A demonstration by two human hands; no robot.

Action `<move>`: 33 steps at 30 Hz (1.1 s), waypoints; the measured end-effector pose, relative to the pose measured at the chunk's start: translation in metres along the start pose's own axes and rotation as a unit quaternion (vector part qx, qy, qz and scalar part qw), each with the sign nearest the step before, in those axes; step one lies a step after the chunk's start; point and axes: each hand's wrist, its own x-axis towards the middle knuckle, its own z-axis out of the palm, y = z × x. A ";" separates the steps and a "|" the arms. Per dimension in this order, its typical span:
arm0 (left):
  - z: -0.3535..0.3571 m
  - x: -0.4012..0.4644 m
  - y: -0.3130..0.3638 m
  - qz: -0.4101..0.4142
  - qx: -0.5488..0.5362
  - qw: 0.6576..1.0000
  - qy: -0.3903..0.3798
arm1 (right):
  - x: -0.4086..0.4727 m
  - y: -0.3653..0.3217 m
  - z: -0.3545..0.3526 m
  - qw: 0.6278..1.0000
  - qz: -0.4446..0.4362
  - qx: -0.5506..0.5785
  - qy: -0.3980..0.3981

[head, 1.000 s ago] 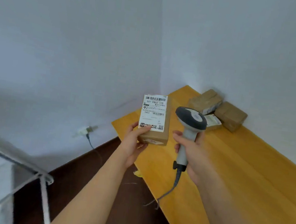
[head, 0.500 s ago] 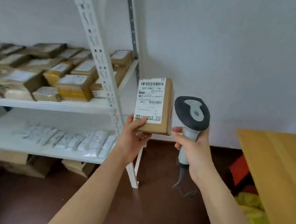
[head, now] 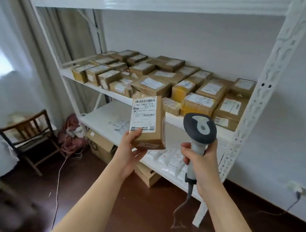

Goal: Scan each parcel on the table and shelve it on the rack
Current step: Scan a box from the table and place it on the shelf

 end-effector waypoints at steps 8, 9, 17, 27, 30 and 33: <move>-0.076 0.099 0.075 0.025 -0.020 0.997 0.075 | 0.102 0.014 0.126 0.998 -0.010 -0.009 -0.056; -0.084 0.114 0.087 0.027 -0.021 0.995 0.092 | 0.119 0.016 0.143 0.998 -0.010 -0.009 -0.064; -0.140 0.217 0.184 0.056 -0.027 0.989 0.137 | 0.232 0.020 0.272 0.994 0.010 -0.023 -0.102; -0.221 0.335 0.272 0.063 -0.076 0.980 0.174 | 0.320 0.042 0.397 0.992 0.019 -0.057 -0.107; -0.241 0.376 0.306 0.064 -0.073 0.982 0.163 | 0.341 0.040 0.435 0.993 0.009 -0.081 -0.082; -0.263 0.413 0.342 0.070 -0.064 0.980 0.175 | 0.360 0.036 0.474 0.993 0.016 -0.097 -0.070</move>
